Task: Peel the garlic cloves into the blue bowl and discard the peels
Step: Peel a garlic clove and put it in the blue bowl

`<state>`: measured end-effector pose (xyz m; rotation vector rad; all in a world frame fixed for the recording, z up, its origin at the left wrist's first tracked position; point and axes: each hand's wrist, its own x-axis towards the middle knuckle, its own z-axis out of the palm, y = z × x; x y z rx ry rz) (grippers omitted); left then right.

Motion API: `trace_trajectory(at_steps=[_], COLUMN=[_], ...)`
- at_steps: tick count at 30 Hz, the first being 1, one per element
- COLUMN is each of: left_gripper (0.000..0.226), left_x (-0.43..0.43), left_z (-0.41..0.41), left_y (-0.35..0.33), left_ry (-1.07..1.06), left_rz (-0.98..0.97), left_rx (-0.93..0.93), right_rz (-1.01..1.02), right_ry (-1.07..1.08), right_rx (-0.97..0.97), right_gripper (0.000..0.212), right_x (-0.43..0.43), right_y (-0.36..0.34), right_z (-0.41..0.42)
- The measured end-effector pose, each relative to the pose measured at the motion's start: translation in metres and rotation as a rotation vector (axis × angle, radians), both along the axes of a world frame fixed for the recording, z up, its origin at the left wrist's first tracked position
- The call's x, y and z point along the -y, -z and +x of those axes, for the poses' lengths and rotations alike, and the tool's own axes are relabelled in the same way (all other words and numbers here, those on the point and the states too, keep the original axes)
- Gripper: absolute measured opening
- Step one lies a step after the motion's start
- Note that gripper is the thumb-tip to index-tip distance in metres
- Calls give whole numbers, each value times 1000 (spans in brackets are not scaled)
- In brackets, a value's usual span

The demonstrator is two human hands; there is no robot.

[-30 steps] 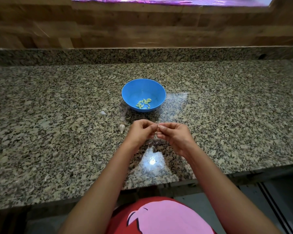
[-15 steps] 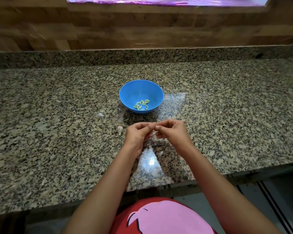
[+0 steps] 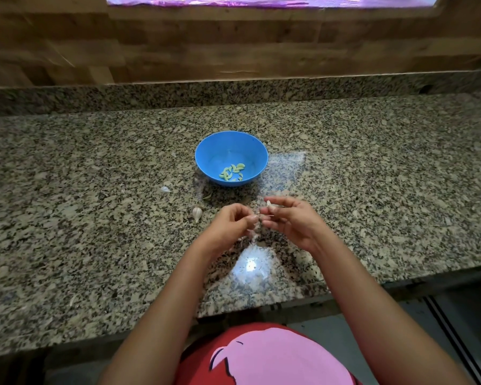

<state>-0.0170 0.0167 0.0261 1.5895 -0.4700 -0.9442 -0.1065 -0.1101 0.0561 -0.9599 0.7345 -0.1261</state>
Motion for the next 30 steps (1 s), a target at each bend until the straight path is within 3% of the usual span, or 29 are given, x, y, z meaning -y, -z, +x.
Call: trace_trajectory(at_steps=[4,7,11,14,19,24,30], left_gripper=[24,20,8,8,12,10,11], left_x=[4,11,16,15,14,11,16], left_z=[5,2,0,4,11,17,6], left_y=[3,-3,-9,-9,-5,5,1], left_ry=[-66,-93,-142,-138,-191,-208,-135], left_rz=[124,109,39,12,28,211,-17], left_rx=[221,377,168,117,72,309,-92], right_rz=[-55,-250,-610,-745,-652,-502,-596], right_ry=[-42,-85,-178,-243,-269,-189,-137], right_rx=[-1,-8,-83,-117,-106,-102,-66], right_gripper=[24,23,20,22,18,14,7], right_x=[-2,-6,-10,-10,-6,0,-1], right_y=[4,5,3,4,7,14,19], right_z=[-4,-3,0,2,0,-1,-1])
